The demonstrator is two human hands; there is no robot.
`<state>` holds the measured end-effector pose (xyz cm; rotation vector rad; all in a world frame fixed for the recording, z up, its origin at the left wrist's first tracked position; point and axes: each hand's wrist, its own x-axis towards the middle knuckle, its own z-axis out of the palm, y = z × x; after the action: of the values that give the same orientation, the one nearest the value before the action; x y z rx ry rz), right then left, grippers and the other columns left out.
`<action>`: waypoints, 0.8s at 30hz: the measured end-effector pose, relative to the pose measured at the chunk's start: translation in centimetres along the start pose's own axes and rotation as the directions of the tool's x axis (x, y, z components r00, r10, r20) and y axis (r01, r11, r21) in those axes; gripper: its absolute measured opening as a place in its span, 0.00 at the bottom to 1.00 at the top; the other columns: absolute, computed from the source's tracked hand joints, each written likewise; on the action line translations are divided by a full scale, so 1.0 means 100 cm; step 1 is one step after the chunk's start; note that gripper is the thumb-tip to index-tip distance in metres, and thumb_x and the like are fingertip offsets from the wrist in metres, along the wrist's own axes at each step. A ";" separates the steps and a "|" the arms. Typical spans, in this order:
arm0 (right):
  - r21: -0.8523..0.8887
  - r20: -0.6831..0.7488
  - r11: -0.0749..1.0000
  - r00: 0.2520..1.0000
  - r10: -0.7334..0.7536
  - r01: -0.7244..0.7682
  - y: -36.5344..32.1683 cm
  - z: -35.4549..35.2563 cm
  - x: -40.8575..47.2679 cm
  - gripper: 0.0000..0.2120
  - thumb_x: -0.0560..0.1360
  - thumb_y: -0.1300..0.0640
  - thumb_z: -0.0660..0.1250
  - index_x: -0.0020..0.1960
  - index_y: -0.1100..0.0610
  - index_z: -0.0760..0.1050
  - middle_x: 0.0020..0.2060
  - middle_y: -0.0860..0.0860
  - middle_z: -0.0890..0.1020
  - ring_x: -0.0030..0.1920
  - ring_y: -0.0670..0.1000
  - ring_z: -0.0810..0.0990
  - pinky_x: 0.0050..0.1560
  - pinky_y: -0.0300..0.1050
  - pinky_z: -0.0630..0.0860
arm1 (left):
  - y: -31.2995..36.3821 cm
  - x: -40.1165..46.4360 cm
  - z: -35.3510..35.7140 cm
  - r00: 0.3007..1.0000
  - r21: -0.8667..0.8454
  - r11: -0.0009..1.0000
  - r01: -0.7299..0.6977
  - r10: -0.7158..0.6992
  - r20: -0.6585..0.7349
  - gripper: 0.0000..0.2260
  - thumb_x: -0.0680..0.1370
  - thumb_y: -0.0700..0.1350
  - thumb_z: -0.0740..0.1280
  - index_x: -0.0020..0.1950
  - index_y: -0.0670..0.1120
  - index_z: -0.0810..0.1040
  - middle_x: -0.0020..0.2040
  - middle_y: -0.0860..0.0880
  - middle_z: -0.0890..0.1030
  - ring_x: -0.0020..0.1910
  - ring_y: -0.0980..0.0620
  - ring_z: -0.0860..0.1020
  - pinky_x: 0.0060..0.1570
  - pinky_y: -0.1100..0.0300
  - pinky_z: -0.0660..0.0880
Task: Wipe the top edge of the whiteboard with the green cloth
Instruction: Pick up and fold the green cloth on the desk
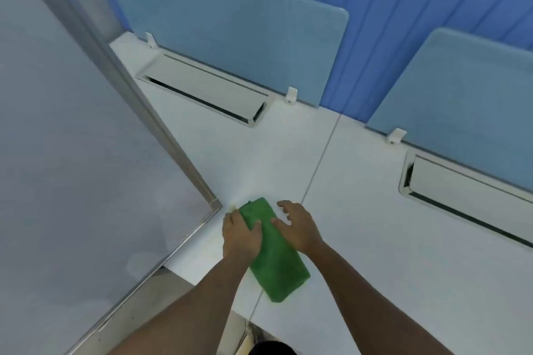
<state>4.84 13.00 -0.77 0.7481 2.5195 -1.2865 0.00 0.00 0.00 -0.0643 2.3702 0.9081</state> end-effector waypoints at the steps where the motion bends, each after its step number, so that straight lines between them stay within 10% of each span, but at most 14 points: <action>1: 0.007 0.023 0.999 0.999 0.044 -0.044 0.002 0.003 0.002 0.23 0.77 0.51 0.66 0.70 0.54 0.67 0.63 0.55 0.74 0.61 0.53 0.74 0.63 0.48 0.71 | 0.000 0.003 0.003 0.996 -0.057 0.995 0.079 -0.081 -0.032 0.30 0.78 0.49 0.63 0.76 0.42 0.56 0.74 0.41 0.61 0.72 0.41 0.62 0.69 0.43 0.66; 9: 0.167 0.063 0.967 0.981 0.182 -0.191 0.009 0.008 0.004 0.16 0.73 0.55 0.71 0.60 0.57 0.77 0.47 0.51 0.78 0.52 0.54 0.78 0.57 0.51 0.76 | 0.013 0.014 -0.004 0.868 -0.499 0.744 0.443 -0.495 0.034 0.24 0.75 0.40 0.70 0.67 0.39 0.64 0.60 0.39 0.72 0.50 0.42 0.72 0.49 0.52 0.73; 24: 0.539 -0.365 0.831 0.927 0.088 0.133 -0.092 -0.087 0.002 0.07 0.73 0.58 0.71 0.50 0.52 0.83 0.45 0.49 0.85 0.48 0.52 0.83 0.53 0.51 0.80 | 0.128 -0.014 -0.098 0.985 -0.620 0.765 -0.173 0.134 -0.110 0.09 0.75 0.40 0.70 0.53 0.46 0.74 0.52 0.46 0.80 0.51 0.46 0.78 0.52 0.54 0.77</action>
<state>0.10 15.57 10.74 1.1853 2.4206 -2.1146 -7.04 3.45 14.18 -0.1626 2.0346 1.7762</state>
